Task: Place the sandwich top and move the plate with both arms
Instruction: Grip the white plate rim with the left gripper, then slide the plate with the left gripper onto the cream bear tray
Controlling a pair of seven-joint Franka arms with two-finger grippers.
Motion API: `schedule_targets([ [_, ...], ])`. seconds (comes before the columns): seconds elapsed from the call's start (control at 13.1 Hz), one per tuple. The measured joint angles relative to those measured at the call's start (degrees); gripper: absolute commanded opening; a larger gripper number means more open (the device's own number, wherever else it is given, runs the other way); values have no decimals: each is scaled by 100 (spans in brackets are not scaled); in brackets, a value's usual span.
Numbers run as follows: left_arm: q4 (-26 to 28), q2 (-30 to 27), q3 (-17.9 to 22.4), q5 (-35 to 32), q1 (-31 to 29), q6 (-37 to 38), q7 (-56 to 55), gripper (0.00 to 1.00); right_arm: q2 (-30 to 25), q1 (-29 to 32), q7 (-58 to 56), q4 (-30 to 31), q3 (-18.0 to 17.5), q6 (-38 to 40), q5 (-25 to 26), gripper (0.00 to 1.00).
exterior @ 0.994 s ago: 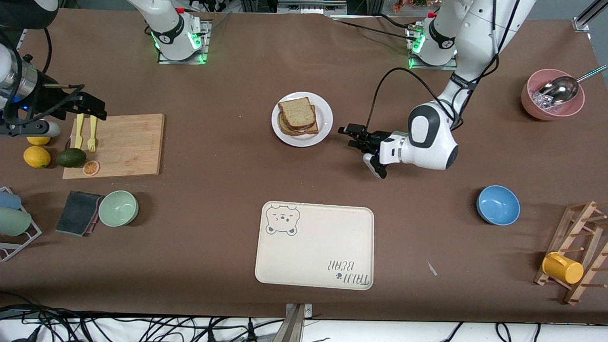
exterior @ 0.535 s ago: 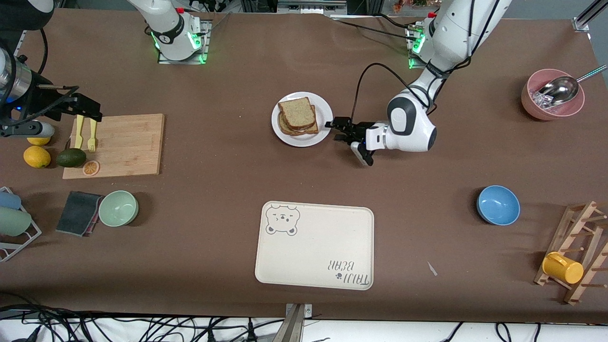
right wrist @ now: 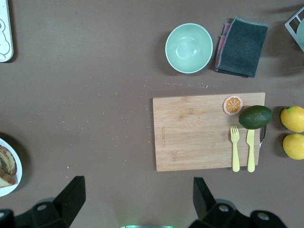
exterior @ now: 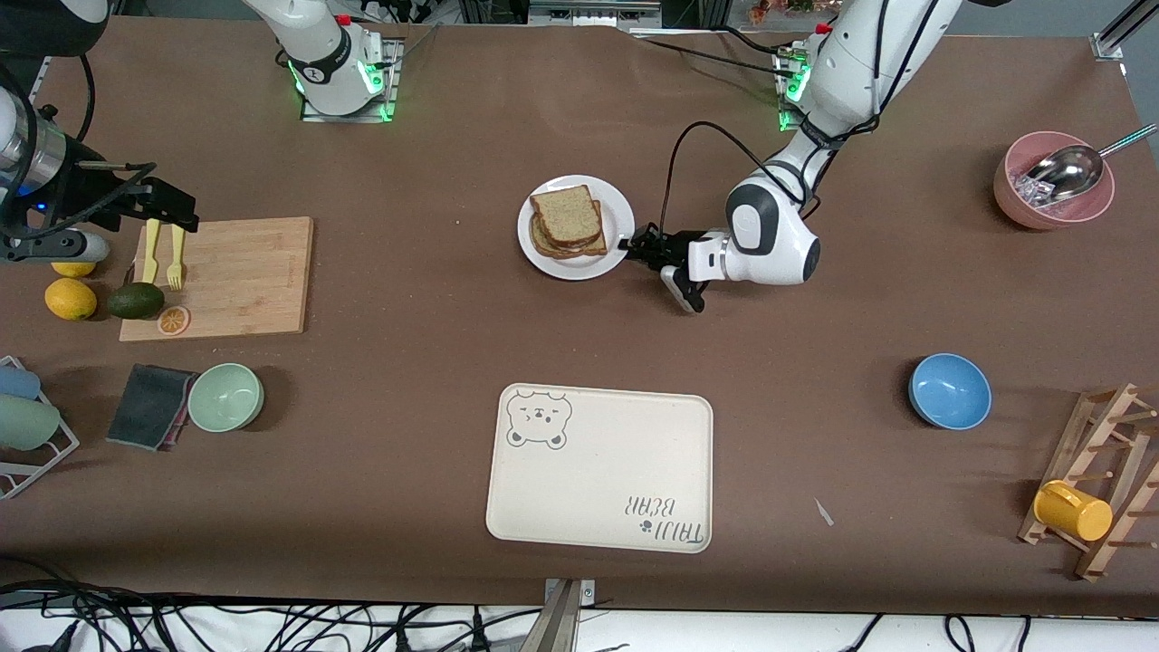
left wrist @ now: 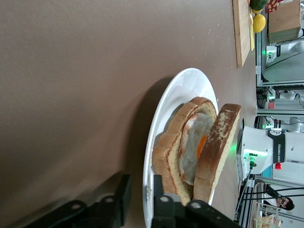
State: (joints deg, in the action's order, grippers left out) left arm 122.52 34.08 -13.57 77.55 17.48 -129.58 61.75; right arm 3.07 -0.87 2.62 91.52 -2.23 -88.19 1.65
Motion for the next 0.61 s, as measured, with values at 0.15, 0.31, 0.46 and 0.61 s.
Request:
schedule_targets([
  [0.15,0,30,0,0,55,-58,14,13,0,0,0,0,-3,0,0,100],
  [0.31,0,31,0,8,97,-67,15,7,0,-3,0,0,-12,0,0,100],
  [0.46,-6,30,-6,21,106,-63,15,0,0,-3,1,0,-22,0,0,100],
  [0.61,-19,21,-6,47,100,0,15,0,0,-3,1,0,-24,0,0,100],
])
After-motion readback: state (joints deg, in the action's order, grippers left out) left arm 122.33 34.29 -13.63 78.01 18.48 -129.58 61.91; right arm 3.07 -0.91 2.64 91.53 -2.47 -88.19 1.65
